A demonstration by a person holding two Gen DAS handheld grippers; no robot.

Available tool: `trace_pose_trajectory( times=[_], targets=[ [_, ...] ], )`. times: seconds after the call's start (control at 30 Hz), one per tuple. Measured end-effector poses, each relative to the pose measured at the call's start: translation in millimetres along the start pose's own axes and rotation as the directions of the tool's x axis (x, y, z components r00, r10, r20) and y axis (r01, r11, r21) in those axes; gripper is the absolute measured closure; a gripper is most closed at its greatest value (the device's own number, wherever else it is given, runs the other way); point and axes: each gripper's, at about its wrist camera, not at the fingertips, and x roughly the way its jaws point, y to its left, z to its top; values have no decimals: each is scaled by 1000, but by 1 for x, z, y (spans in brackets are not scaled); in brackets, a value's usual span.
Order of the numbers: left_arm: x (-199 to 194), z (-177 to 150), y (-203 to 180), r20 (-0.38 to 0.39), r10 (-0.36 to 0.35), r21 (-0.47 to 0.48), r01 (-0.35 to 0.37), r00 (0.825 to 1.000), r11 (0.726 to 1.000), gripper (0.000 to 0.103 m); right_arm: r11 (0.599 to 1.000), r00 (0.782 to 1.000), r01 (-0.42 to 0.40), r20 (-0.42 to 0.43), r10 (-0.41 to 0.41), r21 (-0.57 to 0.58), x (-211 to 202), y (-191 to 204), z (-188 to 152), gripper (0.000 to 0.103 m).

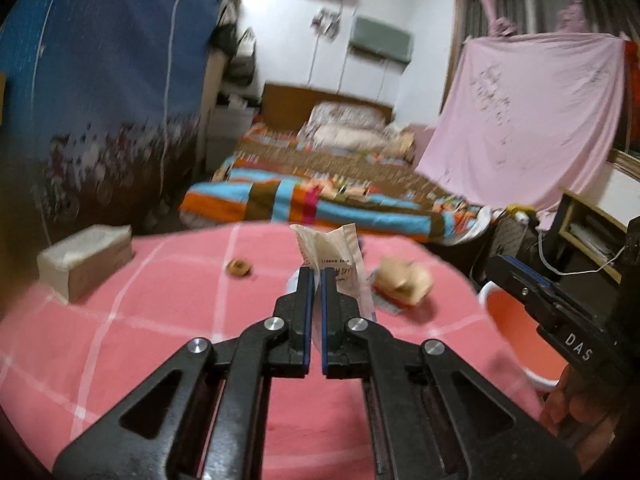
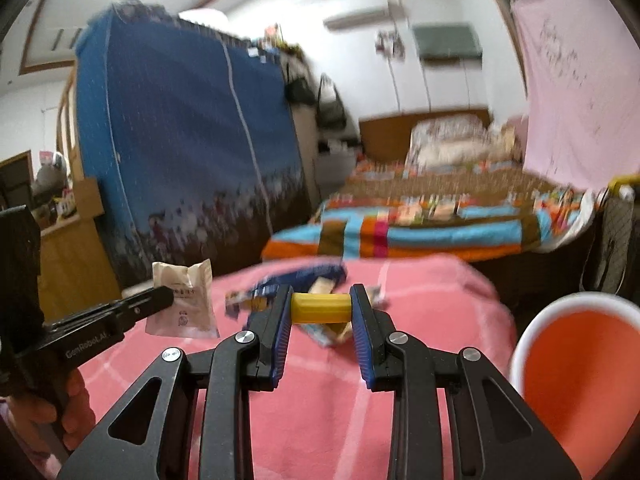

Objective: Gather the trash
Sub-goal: 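Carry the yellow cylinder and paper packet to the bucket and release both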

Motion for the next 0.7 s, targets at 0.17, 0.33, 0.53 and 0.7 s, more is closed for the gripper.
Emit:
trace_pose_trajectory(
  times=[0.17, 0.33, 0.53, 0.7],
  targets=[
    [-12, 11, -27, 102, -47, 50, 42, 994, 998, 103, 995, 985, 72, 161, -61, -65, -31, 0, 9, 76],
    [-9, 20, -58, 145, -116, 98, 102, 983, 990, 103, 989, 957, 138, 266, -118, -56, -55, -15, 18, 76],
    [-1, 22, -90, 152, -179, 117, 162, 972, 980, 103, 980, 933, 196, 307, -189, 5, -72, -40, 22, 76],
    [2, 27, -123, 176, -263, 166, 234, 949, 958, 103, 960, 902, 274, 333, -275, 50, -90, -65, 22, 76]
  ],
)
